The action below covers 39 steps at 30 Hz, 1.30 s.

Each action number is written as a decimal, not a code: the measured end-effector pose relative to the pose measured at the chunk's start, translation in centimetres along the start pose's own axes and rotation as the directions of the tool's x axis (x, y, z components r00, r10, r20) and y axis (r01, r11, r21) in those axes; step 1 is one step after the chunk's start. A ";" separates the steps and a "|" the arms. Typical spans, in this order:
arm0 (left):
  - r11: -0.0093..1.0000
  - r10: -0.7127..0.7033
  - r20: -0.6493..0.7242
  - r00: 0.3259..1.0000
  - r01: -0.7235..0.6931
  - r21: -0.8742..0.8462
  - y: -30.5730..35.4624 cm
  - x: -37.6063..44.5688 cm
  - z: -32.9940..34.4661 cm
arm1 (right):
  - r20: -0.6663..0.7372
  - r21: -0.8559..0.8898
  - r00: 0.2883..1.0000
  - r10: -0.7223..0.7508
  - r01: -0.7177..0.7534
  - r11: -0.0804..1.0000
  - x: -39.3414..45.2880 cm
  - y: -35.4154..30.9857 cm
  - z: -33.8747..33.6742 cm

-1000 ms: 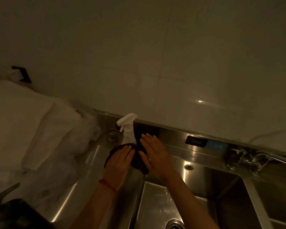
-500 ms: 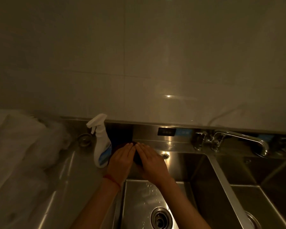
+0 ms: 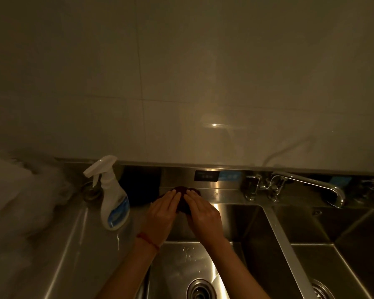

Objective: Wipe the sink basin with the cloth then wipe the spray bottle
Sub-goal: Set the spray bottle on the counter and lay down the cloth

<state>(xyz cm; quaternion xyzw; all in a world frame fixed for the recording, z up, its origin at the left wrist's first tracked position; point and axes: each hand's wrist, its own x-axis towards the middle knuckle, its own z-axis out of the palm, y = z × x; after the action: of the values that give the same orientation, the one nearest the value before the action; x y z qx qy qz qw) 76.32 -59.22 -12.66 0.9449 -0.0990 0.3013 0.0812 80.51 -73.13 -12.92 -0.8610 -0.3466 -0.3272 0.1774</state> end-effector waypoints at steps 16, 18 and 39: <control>1.000 0.022 -0.029 0.999 -0.022 0.009 -0.9 4.6 9.4 | 0.008 0.048 0.998 0.055 -0.055 0.997 0.9 9.8 4.9; 0.998 0.053 -0.011 0.999 -0.053 0.021 -1.6 5.0 10.6 | 0.042 0.045 0.998 0.045 -0.047 0.998 0.8 10.8 5.9; 0.991 0.127 0.087 0.988 -0.129 0.017 -6.4 5.9 21.4 | 0.243 0.096 0.970 -0.009 -0.015 0.995 -0.7 16.5 16.0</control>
<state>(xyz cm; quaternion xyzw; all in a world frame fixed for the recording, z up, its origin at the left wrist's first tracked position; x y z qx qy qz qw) 94.37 -58.45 -27.03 0.9495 -0.1595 0.2662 0.0465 98.87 -76.45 -26.26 -0.8855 -0.3799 -0.2016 0.1758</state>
